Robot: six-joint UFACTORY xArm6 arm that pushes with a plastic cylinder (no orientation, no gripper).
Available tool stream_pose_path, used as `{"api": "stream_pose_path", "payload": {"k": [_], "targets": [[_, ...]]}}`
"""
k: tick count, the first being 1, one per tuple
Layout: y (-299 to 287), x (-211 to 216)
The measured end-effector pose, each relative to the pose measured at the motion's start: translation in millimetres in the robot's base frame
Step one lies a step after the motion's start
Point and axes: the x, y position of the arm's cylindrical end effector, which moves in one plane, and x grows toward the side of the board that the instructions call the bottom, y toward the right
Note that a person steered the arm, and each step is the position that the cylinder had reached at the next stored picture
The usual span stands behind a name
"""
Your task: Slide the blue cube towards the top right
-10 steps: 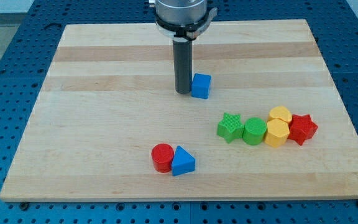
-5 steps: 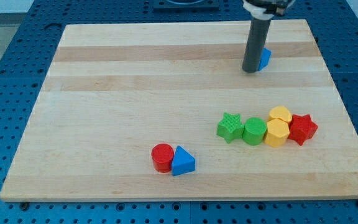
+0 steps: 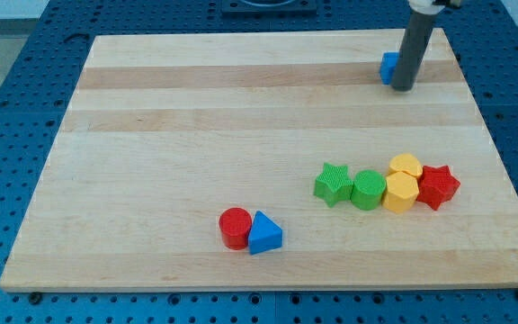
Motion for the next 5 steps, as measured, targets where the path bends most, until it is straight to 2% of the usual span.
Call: {"api": "stream_pose_path", "payload": {"k": [2, 4, 5], "targets": [[6, -38], [1, -30], [-29, -22]]}}
